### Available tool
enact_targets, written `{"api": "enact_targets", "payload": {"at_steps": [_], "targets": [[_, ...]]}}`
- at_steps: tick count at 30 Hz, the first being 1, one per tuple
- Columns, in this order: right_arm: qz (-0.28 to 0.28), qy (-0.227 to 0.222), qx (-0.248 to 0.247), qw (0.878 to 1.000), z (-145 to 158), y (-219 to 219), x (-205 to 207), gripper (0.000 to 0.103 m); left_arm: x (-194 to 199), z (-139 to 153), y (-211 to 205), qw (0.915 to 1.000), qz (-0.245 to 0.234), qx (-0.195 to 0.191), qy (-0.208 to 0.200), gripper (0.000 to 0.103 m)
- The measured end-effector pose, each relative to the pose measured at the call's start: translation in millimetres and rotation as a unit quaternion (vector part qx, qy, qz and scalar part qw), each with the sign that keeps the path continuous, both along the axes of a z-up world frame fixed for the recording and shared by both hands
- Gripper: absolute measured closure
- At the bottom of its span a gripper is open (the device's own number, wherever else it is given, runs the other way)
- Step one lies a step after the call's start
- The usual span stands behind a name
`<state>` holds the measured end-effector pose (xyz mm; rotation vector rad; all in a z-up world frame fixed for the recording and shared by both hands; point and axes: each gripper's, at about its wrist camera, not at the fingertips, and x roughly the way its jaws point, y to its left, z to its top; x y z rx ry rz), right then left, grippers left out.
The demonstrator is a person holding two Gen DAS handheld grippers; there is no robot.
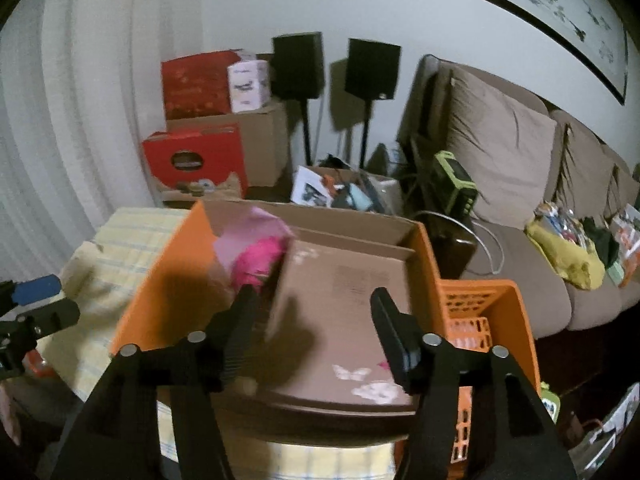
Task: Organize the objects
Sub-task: 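Open both grippers and withdraw them from the box, then move the left gripper to the white COCO CHANEL box and grasp it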
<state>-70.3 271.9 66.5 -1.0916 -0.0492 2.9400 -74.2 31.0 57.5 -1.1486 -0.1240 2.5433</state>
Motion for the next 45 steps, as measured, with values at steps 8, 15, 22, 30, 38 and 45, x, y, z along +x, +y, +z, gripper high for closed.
{"api": "enact_targets", "payload": {"at_steps": [8,15,22,30,38,45], "targets": [[0.038,0.005,-0.005,0.999,1,-62,-5,0.030,3,4,-55,0.9990,0.043,-0.005,0.009,0.026],[0.074,0.000,-0.011,0.997,-3,-110,-11,0.025,4,2,-96,0.9964,0.081,-0.017,0.015,0.018],[0.097,-0.002,-0.026,0.995,-6,-142,-17,0.018,7,2,-118,0.9937,0.104,-0.032,0.030,0.001],[0.115,-0.009,-0.028,0.993,-12,-166,-26,0.016,-2,-11,-145,0.9904,0.133,-0.037,0.004,0.001],[0.137,-0.025,-0.025,0.990,-29,-195,-35,0.014,-16,-37,-184,0.9861,0.161,-0.037,-0.021,0.001],[0.164,-0.039,-0.027,0.985,-42,-220,-46,0.014,-26,-60,-209,0.9820,0.182,-0.047,-0.020,0.001]]}}
